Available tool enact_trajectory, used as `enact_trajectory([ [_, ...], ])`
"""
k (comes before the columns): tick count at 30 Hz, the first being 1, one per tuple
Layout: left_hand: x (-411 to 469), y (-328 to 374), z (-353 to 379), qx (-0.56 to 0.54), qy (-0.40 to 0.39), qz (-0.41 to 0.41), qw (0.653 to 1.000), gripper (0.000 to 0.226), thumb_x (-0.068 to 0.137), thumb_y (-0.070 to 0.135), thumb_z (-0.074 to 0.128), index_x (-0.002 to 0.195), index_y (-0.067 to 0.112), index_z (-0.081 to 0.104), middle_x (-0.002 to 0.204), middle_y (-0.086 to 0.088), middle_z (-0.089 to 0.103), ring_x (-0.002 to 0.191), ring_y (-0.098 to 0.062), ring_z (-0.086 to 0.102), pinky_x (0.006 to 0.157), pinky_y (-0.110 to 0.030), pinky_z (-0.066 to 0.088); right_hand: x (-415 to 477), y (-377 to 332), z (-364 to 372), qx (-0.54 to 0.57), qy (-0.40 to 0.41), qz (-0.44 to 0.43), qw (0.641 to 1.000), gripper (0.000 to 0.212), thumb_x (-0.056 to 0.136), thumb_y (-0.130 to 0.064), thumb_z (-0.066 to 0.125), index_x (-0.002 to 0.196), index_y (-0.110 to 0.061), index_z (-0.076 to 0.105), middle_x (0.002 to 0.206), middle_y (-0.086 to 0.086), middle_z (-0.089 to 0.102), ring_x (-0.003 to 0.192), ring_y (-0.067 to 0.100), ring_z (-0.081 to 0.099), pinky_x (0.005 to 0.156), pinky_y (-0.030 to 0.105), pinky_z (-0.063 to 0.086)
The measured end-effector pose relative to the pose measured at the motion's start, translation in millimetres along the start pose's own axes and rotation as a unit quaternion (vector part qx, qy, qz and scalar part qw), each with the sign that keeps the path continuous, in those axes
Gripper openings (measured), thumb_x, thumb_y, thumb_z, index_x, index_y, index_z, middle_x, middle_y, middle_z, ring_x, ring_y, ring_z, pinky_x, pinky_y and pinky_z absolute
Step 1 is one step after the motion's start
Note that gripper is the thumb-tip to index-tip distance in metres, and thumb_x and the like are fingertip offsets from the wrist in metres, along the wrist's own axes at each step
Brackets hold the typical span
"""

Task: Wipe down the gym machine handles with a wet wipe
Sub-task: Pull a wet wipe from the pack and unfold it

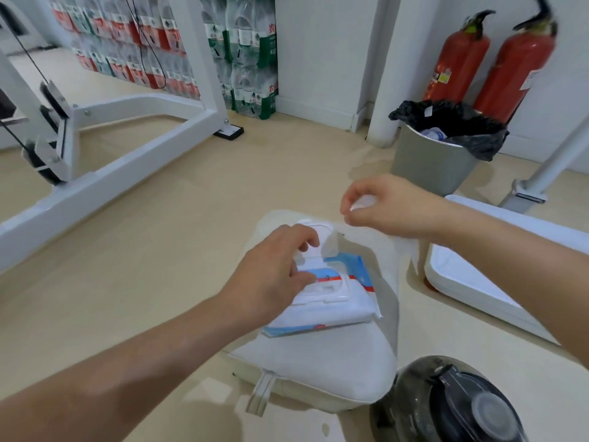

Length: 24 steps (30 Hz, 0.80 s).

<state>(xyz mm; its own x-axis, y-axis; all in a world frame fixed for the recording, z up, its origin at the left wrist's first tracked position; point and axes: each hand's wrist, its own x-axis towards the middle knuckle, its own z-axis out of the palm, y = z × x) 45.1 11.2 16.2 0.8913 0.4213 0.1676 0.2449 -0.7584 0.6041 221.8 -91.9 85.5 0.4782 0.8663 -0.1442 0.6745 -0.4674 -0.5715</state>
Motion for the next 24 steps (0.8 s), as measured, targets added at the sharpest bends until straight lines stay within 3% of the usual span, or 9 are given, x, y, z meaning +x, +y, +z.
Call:
enact_trajectory([
  [2, 2.4, 1.2, 2.9, 0.039, -0.024, 0.011, 0.999, 0.030, 0.079, 0.019, 0.068, 0.085, 0.036, 0.044, 0.085, 0.012, 0.050, 0.067, -0.007, 0.050, 0.065, -0.023, 0.038, 3.4, 6.7, 7.3, -0.034, -0.006, 0.011, 0.999, 0.046, 0.085, -0.017, 0.063, 0.130, -0.024, 0.055, 0.140, -0.005, 0.049, 0.128, 0.011, 0.043, 0.093, 0.017, 0.033],
  [4, 1.4, 2.6, 5.2, 0.078, -0.046, 0.021, 0.996, 0.026, 0.080, 0.020, 0.065, 0.074, 0.034, 0.044, 0.075, 0.012, 0.047, 0.067, -0.008, 0.045, 0.063, -0.021, 0.032, 4.4, 6.6, 21.4, 0.026, -0.048, 0.008, 0.998, 0.053, 0.085, -0.009, 0.058, 0.134, -0.024, 0.052, 0.143, -0.006, 0.046, 0.129, 0.008, 0.041, 0.094, 0.012, 0.030],
  [7, -4.7, 1.4, -0.5, 0.135, -0.009, 0.018, 0.991, 0.038, 0.077, 0.031, 0.066, 0.064, 0.033, 0.031, 0.062, 0.013, 0.038, 0.062, -0.009, 0.036, 0.058, -0.023, 0.026, 0.8, -1.4, 20.6, 0.134, -0.082, -0.004, 0.988, 0.040, 0.080, -0.004, 0.053, 0.102, -0.031, 0.073, 0.109, -0.003, 0.069, 0.095, 0.011, 0.058, 0.080, 0.020, 0.045],
  [11, -12.5, 1.5, -32.7, 0.096, 0.157, 0.113, 0.976, 0.014, 0.077, 0.035, 0.059, 0.075, 0.028, 0.048, 0.065, 0.012, 0.043, 0.061, -0.010, 0.037, 0.058, -0.023, 0.035, -12.4, -16.2, 5.3, -0.045, -0.213, -0.057, 0.974, 0.040, 0.075, -0.017, 0.050, 0.093, -0.043, 0.073, 0.088, 0.002, 0.071, 0.072, 0.020, 0.054, 0.072, 0.028, 0.048],
  [13, -11.8, -1.5, -36.7, 0.065, 0.115, 0.132, 0.982, 0.014, 0.079, 0.036, 0.058, 0.081, 0.024, 0.066, 0.075, 0.009, 0.055, 0.069, -0.009, 0.047, 0.066, -0.022, 0.039, -21.7, -24.5, 11.2, -0.178, -0.249, -0.090, 0.948, 0.044, 0.080, -0.014, 0.048, 0.106, -0.042, 0.070, 0.082, -0.008, 0.065, 0.073, 0.011, 0.053, 0.072, 0.022, 0.045],
  [16, -17.6, -14.3, -15.5, 0.102, -0.025, 0.124, 0.987, 0.023, 0.081, 0.046, 0.052, 0.080, 0.032, 0.070, 0.083, 0.011, 0.060, 0.076, -0.010, 0.053, 0.068, -0.025, 0.042, -36.1, -41.1, 21.3, -0.340, -0.253, -0.120, 0.898, 0.045, 0.084, -0.012, 0.043, 0.117, -0.034, 0.065, 0.106, -0.003, 0.065, 0.093, 0.019, 0.057, 0.080, 0.027, 0.047],
  [20, -20.3, -20.5, 3.6, 0.085, -0.091, 0.067, 0.990, 0.030, 0.079, 0.051, 0.039, 0.087, 0.033, 0.062, 0.081, 0.015, 0.047, 0.079, -0.007, 0.042, 0.065, -0.016, 0.033, -51.9, -51.6, 45.6, -0.461, -0.222, -0.201, 0.835, 0.022, 0.088, -0.009, 0.044, 0.068, -0.015, 0.042, 0.067, 0.001, 0.041, 0.058, 0.023, 0.043, 0.048, 0.027, 0.030],
  [22, -16.7, -17.6, 2.0, 0.112, -0.104, 0.080, 0.985, 0.025, 0.080, 0.045, 0.036, 0.083, 0.035, 0.059, 0.077, 0.016, 0.042, 0.078, -0.008, 0.038, 0.065, -0.021, 0.032, -57.9, -55.5, 58.5, -0.471, -0.225, -0.217, 0.825, 0.032, 0.088, -0.005, 0.046, 0.062, -0.015, 0.030, 0.061, 0.000, 0.033, 0.050, 0.016, 0.031, 0.045, 0.026, 0.022],
  [24, -12.3, -12.9, -1.4, 0.129, -0.115, 0.086, 0.981, 0.014, 0.081, 0.037, 0.042, 0.069, 0.036, 0.050, 0.070, 0.015, 0.041, 0.074, -0.007, 0.040, 0.063, -0.024, 0.032, -50.9, -48.7, 55.1, -0.414, -0.210, -0.205, 0.862, 0.020, 0.087, -0.007, 0.046, 0.067, -0.010, 0.042, 0.062, 0.002, 0.039, 0.052, 0.018, 0.037, 0.046, 0.029, 0.029],
])
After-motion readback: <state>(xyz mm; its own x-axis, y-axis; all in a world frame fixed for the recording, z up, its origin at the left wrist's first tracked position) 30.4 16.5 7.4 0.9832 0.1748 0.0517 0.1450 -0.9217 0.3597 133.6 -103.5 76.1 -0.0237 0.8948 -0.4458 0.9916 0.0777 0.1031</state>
